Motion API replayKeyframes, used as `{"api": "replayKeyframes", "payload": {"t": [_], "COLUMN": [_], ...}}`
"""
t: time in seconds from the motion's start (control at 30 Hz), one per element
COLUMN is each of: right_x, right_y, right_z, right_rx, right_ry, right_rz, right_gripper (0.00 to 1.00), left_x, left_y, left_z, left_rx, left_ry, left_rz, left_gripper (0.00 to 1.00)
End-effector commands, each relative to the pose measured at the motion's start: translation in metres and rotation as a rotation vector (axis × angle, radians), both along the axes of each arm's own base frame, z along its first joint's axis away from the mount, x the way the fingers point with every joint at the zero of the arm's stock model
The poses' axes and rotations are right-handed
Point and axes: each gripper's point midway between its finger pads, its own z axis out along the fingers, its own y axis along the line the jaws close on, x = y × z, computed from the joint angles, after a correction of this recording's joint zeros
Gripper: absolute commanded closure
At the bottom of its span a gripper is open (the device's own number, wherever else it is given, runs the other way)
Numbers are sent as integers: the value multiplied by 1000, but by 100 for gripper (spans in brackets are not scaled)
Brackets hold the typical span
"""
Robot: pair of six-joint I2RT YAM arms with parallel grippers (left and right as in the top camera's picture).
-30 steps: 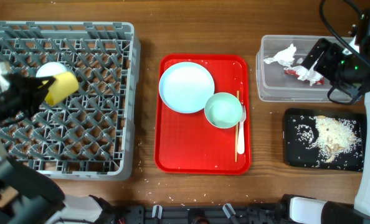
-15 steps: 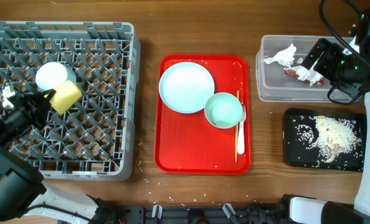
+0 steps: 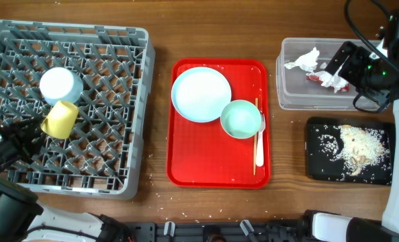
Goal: Sort waste into correct bins and load items into the dishwasher rack
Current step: 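Carry the yellow cup into the dish rack and release it, then withdraw the left gripper from the rack toward the red tray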
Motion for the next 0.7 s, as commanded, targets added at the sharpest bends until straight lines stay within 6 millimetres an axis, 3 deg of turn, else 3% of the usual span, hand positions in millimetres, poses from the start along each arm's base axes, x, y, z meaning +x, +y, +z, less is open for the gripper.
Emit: {"api": "replayKeyframes", "payload": {"t": [0.0,0.1,0.2,0.27,0.3,0.37,0.4,0.43,0.5,0.57,0.67], "right_x": [2,2,2,2,2,2,2,2,2,2,2], "right_y": [-3,-3,-3,-3,-3,-3,-3,-3,-3,-3,-3], "right_z": [-1,-1,-1,-1,-1,-1,-1,-1,-1,-1,-1], "right_rx": [-17,-17,-17,-17,-17,-17,-17,-17,-17,-17,-17], "right_ry": [5,5,5,6,5,5,5,5,6,5,5], "right_rz": [9,9,9,9,9,9,9,9,9,9,9], "right_gripper": [0,0,0,0,0,0,0,0,0,0,0], "left_x": [-4,-3,-3,-13,-28,-34,-33,-29,-22,2,35], "left_y": [0,6,22,41,53,55,53,49,38,7,-33], "left_z": [-5,6,37,38,35,43,50,60,71,84,70], "left_rx": [-41,-12,40,178,276,298,296,310,336,441,635], "left_ry": [46,31,20,160,290,328,317,287,247,167,210], "left_rz": [18,30,88,134,177,220,235,230,201,66,-117], "left_gripper": [69,71,71,68,67,67,72,93,96,96,96]}}
